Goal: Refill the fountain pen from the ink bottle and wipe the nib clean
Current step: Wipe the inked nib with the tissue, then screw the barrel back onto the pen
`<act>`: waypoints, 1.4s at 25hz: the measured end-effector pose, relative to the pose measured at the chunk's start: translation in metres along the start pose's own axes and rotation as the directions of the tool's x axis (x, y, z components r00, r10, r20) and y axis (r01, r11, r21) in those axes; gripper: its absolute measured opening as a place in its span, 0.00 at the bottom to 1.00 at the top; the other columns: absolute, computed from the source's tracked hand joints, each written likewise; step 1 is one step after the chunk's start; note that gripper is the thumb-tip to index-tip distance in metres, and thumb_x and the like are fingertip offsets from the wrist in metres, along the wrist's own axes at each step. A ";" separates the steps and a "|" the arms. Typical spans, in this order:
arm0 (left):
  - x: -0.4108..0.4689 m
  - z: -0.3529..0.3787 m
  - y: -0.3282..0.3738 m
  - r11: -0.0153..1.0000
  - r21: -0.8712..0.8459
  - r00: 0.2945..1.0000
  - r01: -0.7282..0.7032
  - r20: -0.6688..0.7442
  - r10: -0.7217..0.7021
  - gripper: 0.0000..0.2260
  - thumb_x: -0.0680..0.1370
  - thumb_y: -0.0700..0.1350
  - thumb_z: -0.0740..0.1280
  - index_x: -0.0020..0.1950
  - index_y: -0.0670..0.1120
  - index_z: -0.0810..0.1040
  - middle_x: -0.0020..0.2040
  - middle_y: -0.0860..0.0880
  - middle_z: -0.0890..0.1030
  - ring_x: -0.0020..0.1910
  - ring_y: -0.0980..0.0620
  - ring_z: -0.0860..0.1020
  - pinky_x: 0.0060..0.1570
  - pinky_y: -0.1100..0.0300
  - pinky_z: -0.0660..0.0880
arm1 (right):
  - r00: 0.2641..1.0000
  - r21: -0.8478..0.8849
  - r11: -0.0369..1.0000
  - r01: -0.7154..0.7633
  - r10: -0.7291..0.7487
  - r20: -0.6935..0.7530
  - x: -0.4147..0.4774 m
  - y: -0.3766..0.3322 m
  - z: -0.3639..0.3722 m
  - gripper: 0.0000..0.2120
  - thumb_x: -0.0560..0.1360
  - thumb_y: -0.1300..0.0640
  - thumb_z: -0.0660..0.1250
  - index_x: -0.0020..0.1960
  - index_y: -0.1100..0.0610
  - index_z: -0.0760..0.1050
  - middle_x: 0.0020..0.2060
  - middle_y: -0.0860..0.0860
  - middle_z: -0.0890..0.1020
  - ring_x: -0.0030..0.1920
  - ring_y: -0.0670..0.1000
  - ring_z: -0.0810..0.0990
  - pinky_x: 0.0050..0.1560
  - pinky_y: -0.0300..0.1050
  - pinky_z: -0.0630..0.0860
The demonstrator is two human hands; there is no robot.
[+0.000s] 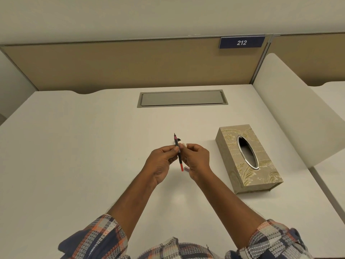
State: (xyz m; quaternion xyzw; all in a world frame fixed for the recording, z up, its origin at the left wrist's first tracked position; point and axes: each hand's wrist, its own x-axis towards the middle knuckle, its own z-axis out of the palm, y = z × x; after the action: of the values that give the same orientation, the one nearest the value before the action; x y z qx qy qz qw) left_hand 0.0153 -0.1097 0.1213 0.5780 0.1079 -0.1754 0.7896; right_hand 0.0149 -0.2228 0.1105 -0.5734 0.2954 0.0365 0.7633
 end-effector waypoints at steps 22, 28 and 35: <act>-0.001 0.005 -0.004 0.987 0.134 0.954 -0.091 -0.272 0.125 0.06 0.74 0.37 0.68 0.49 0.40 0.83 0.47 0.44 0.84 0.53 0.45 0.81 0.58 0.56 0.75 | 0.995 -0.045 0.999 -0.004 0.009 0.102 -0.010 -0.004 0.000 0.10 0.71 0.64 0.73 0.50 0.62 0.77 0.44 0.61 0.85 0.39 0.52 0.84 0.29 0.34 0.73; 0.009 -0.005 -0.006 0.998 0.014 0.946 -0.058 -0.318 0.060 0.04 0.73 0.36 0.68 0.45 0.38 0.83 0.44 0.42 0.83 0.48 0.44 0.78 0.63 0.46 0.72 | 0.981 -0.108 0.994 0.009 0.012 0.194 -0.002 0.000 -0.005 0.11 0.72 0.66 0.72 0.54 0.64 0.80 0.46 0.58 0.84 0.44 0.52 0.82 0.42 0.38 0.78; 0.014 -0.013 -0.005 0.992 -0.111 0.940 -0.067 -0.341 0.025 0.05 0.74 0.32 0.66 0.45 0.33 0.81 0.32 0.50 0.84 0.47 0.45 0.78 0.59 0.52 0.73 | 0.944 -0.763 0.588 0.269 -0.318 0.088 0.022 0.028 -0.062 0.08 0.71 0.60 0.72 0.51 0.58 0.80 0.49 0.53 0.84 0.46 0.51 0.81 0.46 0.38 0.74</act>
State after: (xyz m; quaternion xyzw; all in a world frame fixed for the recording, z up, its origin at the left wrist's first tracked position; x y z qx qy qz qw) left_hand 0.0266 -0.1014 0.1074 0.5529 0.2389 -0.0479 0.7968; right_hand -0.0034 -0.2754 0.0652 -0.8832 0.1751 0.0153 0.4348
